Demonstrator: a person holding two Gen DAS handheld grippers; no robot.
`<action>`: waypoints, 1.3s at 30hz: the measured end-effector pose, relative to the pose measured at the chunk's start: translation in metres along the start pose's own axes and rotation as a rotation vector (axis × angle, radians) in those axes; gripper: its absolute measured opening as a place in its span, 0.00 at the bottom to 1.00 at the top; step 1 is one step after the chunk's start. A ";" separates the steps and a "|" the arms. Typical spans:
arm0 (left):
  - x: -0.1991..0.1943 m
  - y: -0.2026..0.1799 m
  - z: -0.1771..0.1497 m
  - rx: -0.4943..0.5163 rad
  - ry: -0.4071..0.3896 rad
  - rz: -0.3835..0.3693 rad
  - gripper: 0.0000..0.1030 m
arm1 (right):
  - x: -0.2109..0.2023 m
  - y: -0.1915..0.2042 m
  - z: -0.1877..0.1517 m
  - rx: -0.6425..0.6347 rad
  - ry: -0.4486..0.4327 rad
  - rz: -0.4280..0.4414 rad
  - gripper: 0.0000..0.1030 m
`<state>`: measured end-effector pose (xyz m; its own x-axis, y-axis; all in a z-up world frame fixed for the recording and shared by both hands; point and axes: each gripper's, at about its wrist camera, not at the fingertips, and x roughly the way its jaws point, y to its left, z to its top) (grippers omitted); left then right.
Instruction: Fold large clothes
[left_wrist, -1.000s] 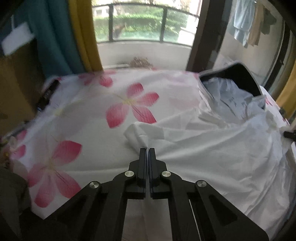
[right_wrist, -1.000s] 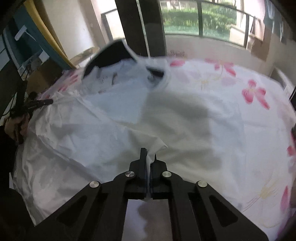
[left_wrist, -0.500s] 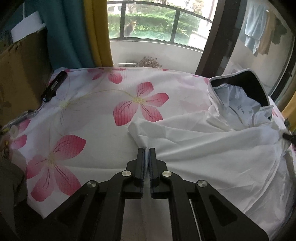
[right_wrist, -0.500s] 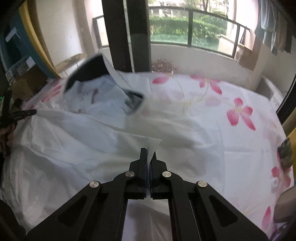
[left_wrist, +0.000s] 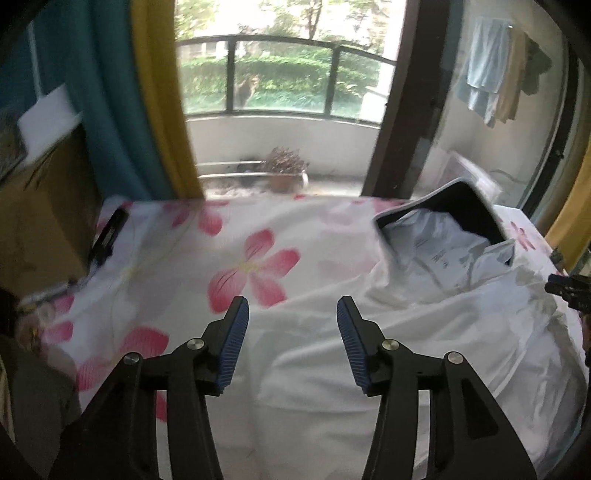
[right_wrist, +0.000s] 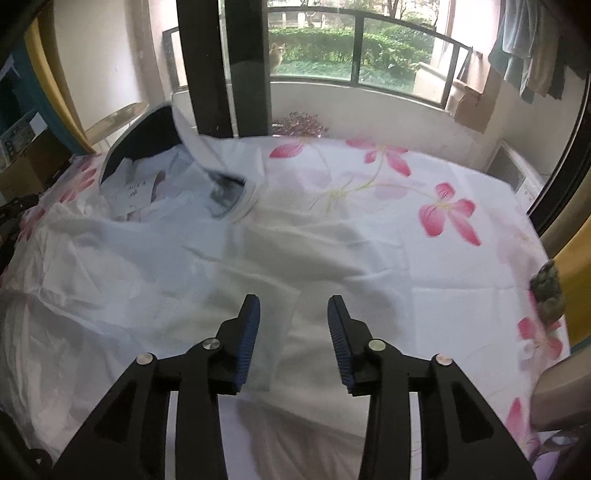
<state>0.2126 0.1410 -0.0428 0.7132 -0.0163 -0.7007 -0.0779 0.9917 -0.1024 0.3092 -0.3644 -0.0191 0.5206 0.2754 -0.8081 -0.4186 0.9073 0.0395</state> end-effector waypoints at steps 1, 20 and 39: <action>0.001 -0.006 0.006 0.017 -0.005 -0.010 0.51 | -0.002 0.000 0.004 -0.006 -0.008 -0.001 0.38; 0.063 -0.083 0.069 0.172 -0.012 -0.157 0.52 | 0.028 0.051 0.101 -0.204 -0.097 0.036 0.42; 0.079 -0.074 0.088 0.150 -0.047 -0.207 0.55 | 0.096 0.066 0.091 -0.235 0.038 0.131 0.46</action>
<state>0.3361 0.0780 -0.0284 0.7352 -0.2187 -0.6416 0.1753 0.9757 -0.1318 0.3986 -0.2490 -0.0404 0.4244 0.3698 -0.8265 -0.6444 0.7646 0.0112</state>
